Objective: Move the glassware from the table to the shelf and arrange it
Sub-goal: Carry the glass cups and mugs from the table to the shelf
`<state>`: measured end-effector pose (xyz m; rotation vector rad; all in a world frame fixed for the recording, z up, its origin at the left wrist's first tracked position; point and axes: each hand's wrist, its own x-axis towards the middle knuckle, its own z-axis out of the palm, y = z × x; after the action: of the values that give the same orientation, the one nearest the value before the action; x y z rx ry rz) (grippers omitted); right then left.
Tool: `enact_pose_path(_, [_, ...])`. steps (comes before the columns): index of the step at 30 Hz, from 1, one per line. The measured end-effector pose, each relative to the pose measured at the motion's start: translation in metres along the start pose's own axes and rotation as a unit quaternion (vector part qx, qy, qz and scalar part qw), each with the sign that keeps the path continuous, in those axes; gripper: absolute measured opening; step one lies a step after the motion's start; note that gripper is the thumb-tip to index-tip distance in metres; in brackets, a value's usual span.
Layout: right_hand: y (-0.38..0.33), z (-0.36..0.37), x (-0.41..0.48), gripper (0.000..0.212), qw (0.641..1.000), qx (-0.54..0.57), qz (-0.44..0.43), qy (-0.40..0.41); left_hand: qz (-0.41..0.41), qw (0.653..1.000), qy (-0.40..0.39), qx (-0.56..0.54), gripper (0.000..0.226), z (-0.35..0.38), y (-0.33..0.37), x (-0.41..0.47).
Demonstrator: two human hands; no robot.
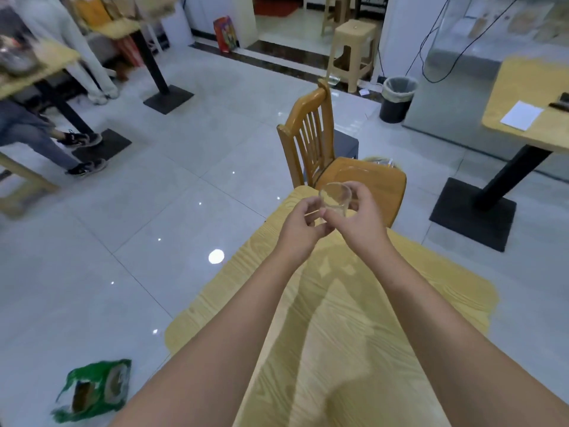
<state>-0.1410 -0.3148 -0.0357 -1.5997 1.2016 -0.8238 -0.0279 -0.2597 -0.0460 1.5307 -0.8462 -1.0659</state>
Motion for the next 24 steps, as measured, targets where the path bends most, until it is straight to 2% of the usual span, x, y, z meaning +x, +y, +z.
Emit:
enact_pose_path(7, [-0.108,0.024,-0.027,0.064,0.996,0.038,-0.061,-0.051,0.065,0.997,0.049,0.001,0.040,-0.065,0.087,-0.052])
enact_pose_path(11, [-0.176,0.043,-0.042,0.062,0.990,0.061,-0.096,-0.086,0.089,0.990,0.105,0.037,0.051,-0.112,0.135,-0.082])
enact_pose_path(17, [-0.272,0.081,-0.074,0.062,0.974,0.080,-0.171,-0.125,0.138,0.972,0.185,0.039,0.037,-0.185,0.201,-0.130])
enact_pose_path(24, [-0.336,0.143,-0.115,0.056,0.942,0.123,-0.211,-0.228,0.155,0.937,0.307,0.064,0.042,-0.261,0.222,-0.196])
